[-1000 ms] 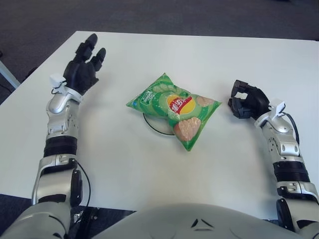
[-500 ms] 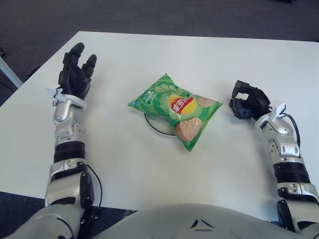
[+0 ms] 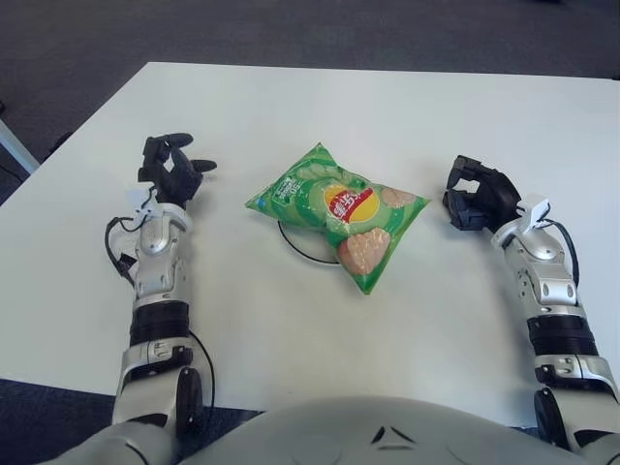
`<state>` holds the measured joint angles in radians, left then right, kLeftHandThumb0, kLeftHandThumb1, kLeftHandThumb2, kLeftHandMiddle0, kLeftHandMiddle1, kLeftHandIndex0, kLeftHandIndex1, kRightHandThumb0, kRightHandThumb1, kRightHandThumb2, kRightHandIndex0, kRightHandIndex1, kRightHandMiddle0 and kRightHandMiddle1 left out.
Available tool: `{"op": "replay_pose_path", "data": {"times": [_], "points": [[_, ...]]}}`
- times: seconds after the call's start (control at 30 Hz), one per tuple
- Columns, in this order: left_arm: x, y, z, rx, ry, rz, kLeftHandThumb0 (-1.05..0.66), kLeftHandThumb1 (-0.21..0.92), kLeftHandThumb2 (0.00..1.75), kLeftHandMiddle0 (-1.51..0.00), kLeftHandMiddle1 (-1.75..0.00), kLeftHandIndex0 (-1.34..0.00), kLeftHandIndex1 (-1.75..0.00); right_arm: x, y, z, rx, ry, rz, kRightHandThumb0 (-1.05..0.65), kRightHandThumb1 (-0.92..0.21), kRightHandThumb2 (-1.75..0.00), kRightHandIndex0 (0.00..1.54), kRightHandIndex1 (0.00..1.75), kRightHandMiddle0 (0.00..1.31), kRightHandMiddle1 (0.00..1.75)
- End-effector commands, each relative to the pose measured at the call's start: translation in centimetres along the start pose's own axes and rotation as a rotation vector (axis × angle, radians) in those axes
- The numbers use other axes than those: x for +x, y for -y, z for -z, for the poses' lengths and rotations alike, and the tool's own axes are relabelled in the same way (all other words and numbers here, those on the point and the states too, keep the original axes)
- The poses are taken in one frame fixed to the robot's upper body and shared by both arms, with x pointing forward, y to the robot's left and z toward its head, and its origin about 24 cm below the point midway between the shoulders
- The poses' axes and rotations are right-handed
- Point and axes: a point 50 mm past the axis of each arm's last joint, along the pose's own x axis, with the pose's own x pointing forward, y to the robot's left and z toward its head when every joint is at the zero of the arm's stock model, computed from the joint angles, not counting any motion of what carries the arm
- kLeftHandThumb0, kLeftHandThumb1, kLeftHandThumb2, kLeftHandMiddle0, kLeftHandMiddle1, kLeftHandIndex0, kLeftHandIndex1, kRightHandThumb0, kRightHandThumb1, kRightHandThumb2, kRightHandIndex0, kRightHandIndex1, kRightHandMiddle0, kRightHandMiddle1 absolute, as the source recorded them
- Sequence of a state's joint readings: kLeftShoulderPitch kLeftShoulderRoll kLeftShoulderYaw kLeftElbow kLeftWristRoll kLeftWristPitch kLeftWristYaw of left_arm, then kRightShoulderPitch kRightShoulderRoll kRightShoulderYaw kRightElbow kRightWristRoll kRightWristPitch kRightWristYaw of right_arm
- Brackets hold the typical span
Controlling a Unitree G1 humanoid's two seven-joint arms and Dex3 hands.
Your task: Put the snack into the plate.
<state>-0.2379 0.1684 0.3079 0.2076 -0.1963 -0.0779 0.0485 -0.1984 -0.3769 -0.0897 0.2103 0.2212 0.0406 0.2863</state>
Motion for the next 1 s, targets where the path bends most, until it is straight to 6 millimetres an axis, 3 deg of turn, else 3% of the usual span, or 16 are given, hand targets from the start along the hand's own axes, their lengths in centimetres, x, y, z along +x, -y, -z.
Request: {"op": "replay_pose_path", "data": {"times": [0.0,0.17,0.97], "points": [[-2.4,-0.1,2.7,0.023,-0.109,0.010,-0.41,0.57,1.01,-1.04,-1.74,-0.43,-1.75,-1.8,-0.9,4.6,0.046,-0.226,0.025,-0.48,-0.33,-1.30,1.29,1.75,0.60,1.75],[-4.0,0.4,4.4,0.042,-0.146,0.049,-0.42,0.54,1.03,-1.14,-1.75,-0.44,-1.75,-2.1,-1.0,4.5,0.080,-0.217,0.085,-0.48,-0.33,-1.30,1.30,1.75,0.61,1.75],[-6.1,1.9,5.1,0.037,-0.136,0.138,-0.41,0.58,0.99,-1.23,-1.75,-0.42,-1.75,-3.0,-0.6,4.0,0.239,-0.114,0.189,-0.47,-0.35,-1.27,1.28,1.75,0.59,1.75]]}}
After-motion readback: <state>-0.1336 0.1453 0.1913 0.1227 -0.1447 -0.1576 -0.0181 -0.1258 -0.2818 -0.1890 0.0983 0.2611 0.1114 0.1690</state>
